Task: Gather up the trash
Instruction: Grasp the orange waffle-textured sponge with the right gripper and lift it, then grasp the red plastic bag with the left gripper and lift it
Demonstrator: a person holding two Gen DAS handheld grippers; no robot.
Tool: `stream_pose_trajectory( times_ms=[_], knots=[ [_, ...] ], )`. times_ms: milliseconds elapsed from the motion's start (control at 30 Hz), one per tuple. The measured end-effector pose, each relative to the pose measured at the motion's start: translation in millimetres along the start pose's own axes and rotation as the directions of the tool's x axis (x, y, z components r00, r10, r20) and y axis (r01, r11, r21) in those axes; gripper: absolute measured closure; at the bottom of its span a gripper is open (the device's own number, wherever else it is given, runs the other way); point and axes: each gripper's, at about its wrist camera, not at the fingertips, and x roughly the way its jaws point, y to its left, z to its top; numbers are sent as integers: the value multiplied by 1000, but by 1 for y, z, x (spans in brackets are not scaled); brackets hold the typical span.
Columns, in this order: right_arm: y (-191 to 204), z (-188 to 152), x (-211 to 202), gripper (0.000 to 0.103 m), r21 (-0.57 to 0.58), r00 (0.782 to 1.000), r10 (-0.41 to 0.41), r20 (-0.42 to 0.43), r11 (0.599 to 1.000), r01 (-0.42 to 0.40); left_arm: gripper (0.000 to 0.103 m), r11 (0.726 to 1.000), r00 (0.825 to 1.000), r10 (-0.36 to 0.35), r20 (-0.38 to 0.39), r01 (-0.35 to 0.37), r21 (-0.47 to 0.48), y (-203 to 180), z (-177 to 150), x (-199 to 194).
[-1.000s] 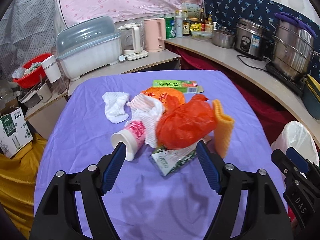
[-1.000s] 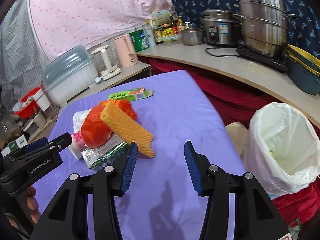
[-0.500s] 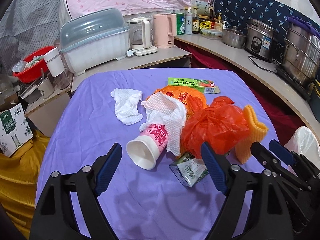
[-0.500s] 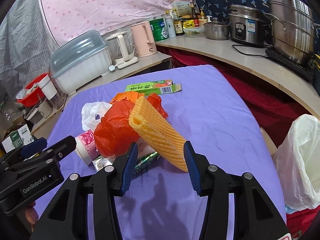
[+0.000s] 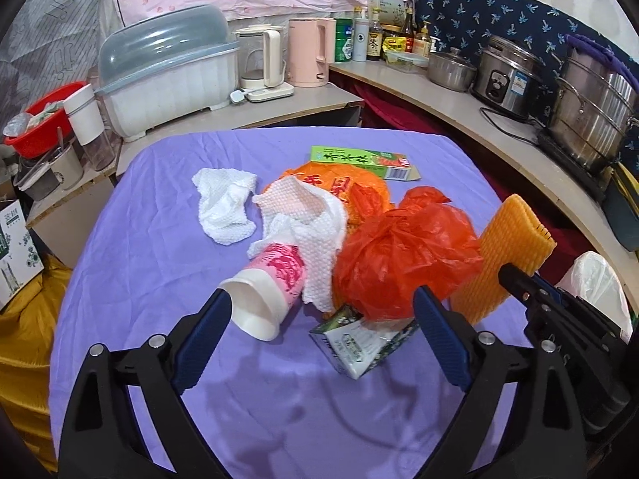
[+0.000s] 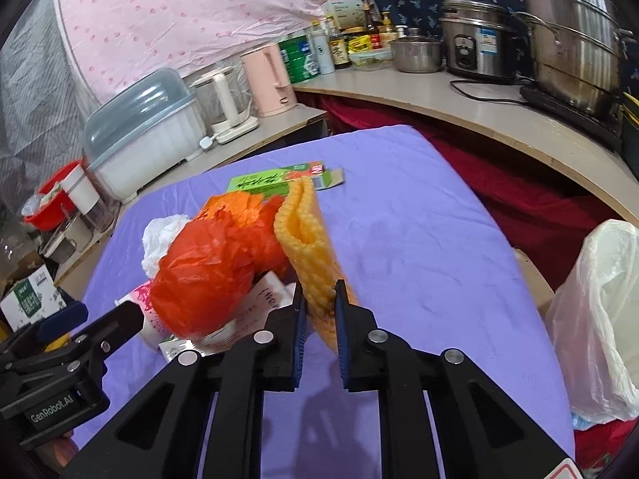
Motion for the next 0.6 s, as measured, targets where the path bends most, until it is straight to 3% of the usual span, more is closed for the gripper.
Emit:
stream_pose_trajectory(
  times_ms=[500,600],
  knots=[
    [-49,5,-25,90,74,999,-44,31,996,41,15,997,1000,-23,-9,23,79,-50,7,29],
    [-53,3,-26,90,75,999,-45,26,996,43,35,996,999,-41,-29,43,83,-54,8,34]
  ],
)
